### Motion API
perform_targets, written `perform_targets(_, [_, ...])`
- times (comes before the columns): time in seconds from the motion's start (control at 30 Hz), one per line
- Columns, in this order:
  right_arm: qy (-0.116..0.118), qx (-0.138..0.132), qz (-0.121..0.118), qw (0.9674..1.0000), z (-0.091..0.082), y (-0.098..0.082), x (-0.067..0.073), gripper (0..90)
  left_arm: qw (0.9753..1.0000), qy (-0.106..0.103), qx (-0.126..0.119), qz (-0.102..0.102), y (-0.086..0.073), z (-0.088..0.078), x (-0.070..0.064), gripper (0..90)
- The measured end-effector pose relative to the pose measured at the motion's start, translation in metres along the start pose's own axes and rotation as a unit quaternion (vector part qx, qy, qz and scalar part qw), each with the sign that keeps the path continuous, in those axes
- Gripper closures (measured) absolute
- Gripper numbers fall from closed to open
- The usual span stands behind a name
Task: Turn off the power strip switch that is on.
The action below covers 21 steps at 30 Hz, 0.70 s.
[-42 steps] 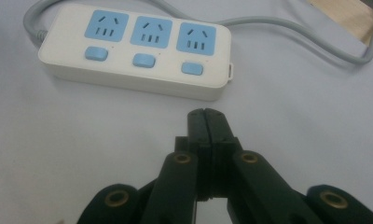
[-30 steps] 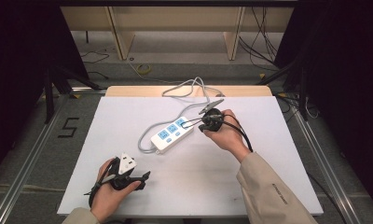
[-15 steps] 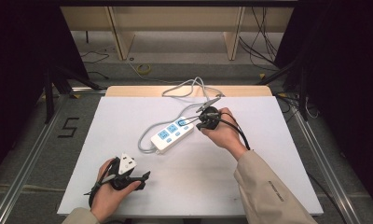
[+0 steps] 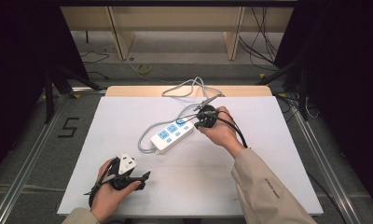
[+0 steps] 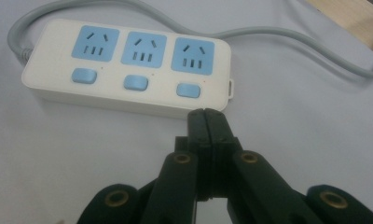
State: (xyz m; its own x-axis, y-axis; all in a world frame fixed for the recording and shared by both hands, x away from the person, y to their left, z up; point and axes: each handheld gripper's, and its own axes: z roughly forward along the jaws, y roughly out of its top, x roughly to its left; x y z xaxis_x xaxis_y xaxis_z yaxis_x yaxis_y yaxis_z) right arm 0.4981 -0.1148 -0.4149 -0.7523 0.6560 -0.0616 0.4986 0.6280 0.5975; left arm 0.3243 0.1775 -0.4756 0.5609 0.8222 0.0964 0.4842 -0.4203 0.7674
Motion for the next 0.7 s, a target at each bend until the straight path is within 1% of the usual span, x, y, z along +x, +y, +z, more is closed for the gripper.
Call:
perform_targets(0.07, [0.001, -0.001, -0.001, 1.0, 0.001, 0.001, 0.0, 90.0, 1.0, 0.0, 0.0, 0.0, 0.0, 0.0, 0.0, 22.4])
perform_targets(0.1, [0.001, 0.001, 0.003, 1.0, 0.002, 0.002, 0.001, 90.0, 1.0, 0.0, 0.0, 0.0, 0.0, 0.0, 0.0, 22.4])
perform_targets(0.3, [0.005, 0.0, -0.001, 1.0, 0.004, 0.006, 0.002, 90.0, 1.0, 0.0, 0.0, 0.0, 0.0, 0.0, 0.0, 22.4])
perform_targets(0.4, [0.004, 0.002, 0.002, 1.0, 0.006, 0.007, 0.003, 90.0, 1.0, 0.0, 0.0, 0.001, 0.0, 0.0, 0.0, 22.5])
perform_targets(0.7, [0.004, 0.003, 0.001, 1.0, 0.008, 0.012, 0.003, 90.0, 1.0, -0.001, 0.001, 0.002, 0.0, 0.0, 0.0, 22.5])
